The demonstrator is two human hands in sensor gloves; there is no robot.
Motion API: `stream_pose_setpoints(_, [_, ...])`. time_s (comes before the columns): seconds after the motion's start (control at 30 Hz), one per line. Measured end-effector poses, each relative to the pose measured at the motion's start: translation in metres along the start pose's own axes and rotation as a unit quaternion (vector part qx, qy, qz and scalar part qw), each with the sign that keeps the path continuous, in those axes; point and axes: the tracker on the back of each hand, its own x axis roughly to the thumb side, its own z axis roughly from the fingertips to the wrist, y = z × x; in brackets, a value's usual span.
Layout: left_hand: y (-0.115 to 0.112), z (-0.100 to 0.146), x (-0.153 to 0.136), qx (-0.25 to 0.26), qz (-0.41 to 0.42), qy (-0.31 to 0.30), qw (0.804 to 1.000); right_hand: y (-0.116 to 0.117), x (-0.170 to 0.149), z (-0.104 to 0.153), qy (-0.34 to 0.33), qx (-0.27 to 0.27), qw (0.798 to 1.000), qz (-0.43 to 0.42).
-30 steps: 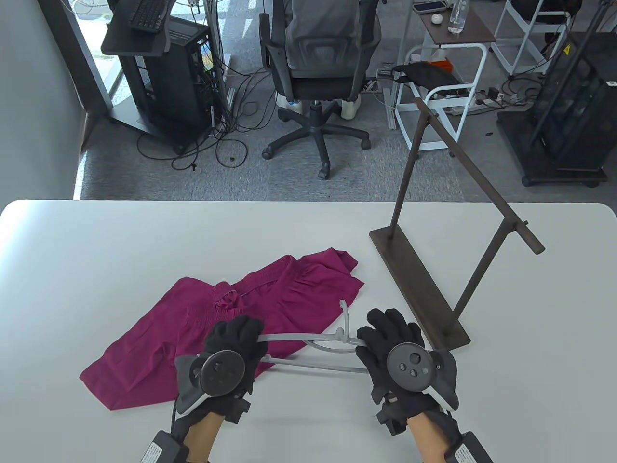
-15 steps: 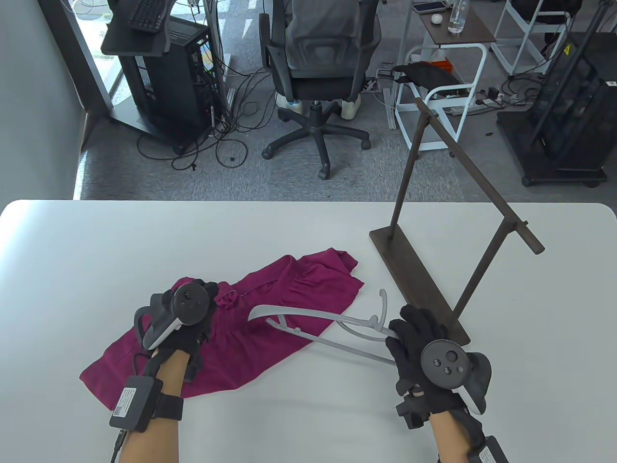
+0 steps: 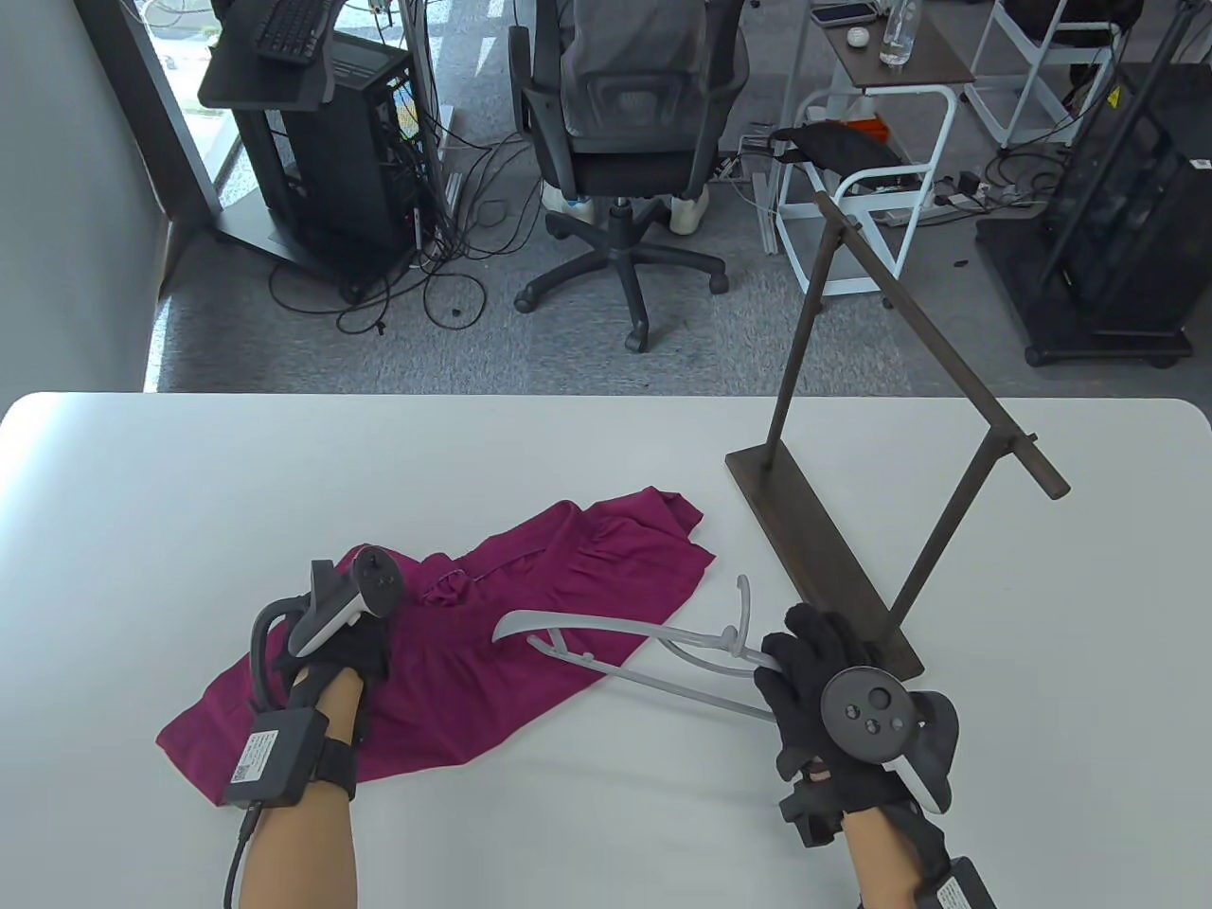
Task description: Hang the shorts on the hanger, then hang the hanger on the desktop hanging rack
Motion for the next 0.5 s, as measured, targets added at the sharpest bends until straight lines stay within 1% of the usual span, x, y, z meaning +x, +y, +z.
stream_pose_setpoints(0.1, [0.0, 0.001, 0.003, 0.032, -0.004, -0.002, 0.999, 0.0, 0.0, 0.0, 0.002, 0.0, 1.0, 0.003])
stream_pose_setpoints(0.2, [0.009, 0.009, 0.005, 0.079, -0.013, -0.006, 0.997, 0.0, 0.001, 0.0, 0.003, 0.001, 1.0, 0.004])
stream_pose_setpoints(0.3, [0.019, 0.019, 0.005, 0.085, -0.002, -0.014, 0.996, 0.0, 0.002, 0.0, 0.001, 0.002, 1.0, 0.003])
stream_pose_setpoints(0.37, [0.031, 0.032, 0.004, 0.123, -0.001, -0.019, 0.992, 0.0, 0.003, 0.0, -0.001, 0.001, 1.0, 0.002])
stream_pose_setpoints(0.43, [0.045, 0.05, 0.004, 0.166, 0.005, -0.03, 0.986, 0.0, 0.003, 0.0, -0.004, 0.0, 1.0, -0.001])
stream_pose_setpoints(0.5, [0.054, 0.067, 0.005, 0.202, 0.013, -0.045, 0.978, -0.002, 0.004, 0.001, -0.009, -0.002, 1.0, -0.005])
